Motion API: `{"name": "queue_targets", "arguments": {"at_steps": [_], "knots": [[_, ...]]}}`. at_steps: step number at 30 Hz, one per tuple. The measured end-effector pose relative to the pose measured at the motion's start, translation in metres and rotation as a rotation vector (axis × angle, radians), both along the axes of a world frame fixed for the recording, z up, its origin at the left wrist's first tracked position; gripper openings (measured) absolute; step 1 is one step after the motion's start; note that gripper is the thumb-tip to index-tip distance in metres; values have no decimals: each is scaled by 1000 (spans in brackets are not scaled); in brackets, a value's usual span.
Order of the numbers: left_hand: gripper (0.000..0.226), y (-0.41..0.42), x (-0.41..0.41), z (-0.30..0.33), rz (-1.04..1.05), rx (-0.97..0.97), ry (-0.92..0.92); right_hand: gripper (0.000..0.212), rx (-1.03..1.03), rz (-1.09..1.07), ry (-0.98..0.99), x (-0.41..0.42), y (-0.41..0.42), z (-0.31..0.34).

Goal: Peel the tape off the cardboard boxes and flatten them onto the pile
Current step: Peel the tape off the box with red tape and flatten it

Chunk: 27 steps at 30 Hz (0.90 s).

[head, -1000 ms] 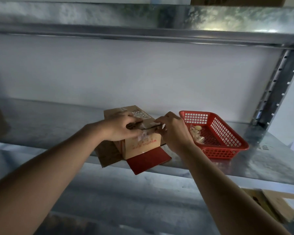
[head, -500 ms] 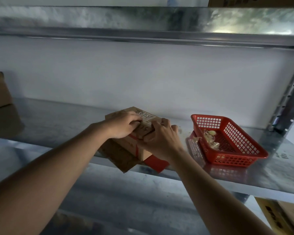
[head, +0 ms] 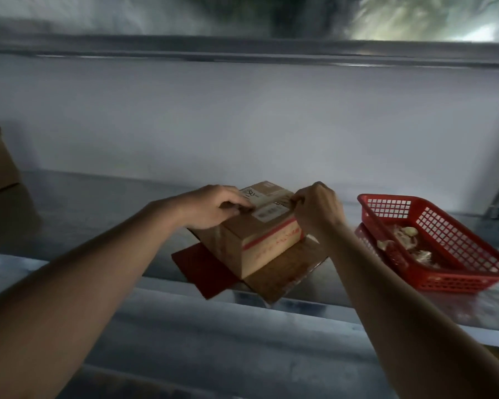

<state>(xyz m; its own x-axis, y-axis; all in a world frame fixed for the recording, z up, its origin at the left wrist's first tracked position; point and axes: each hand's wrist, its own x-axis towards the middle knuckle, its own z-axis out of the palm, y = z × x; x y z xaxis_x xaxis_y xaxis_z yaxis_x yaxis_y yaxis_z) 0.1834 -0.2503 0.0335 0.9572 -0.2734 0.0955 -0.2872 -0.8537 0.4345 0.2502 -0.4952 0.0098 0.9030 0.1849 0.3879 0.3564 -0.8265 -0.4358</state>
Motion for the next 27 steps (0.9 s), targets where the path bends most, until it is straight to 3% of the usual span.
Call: {"name": "queue_targets", "arguments": {"at_steps": [3,5,9,11,16,22,27], "knots": [[30,14,-1,2,-40,-62,8,30,87,31,171,6,20,2],[28,21,-1,0,-59,-62,-30,32,121,112,210,7,32,-4],[29,28,-1,-10,-88,-82,-66,41,388,274,239,8,39,-8],[31,29,0,-14,-94,-125,-31,44,269,259,154,12,38,-6],[41,37,-4,-22,-48,-198,111,11,42,262,-60,1,40,7],[35,39,-5,-20,-78,-114,130,71,-74,472,22,-20,34,6],[43,40,-14,-14,-155,-93,222,80,-54,585,63,-25,24,6]]}}
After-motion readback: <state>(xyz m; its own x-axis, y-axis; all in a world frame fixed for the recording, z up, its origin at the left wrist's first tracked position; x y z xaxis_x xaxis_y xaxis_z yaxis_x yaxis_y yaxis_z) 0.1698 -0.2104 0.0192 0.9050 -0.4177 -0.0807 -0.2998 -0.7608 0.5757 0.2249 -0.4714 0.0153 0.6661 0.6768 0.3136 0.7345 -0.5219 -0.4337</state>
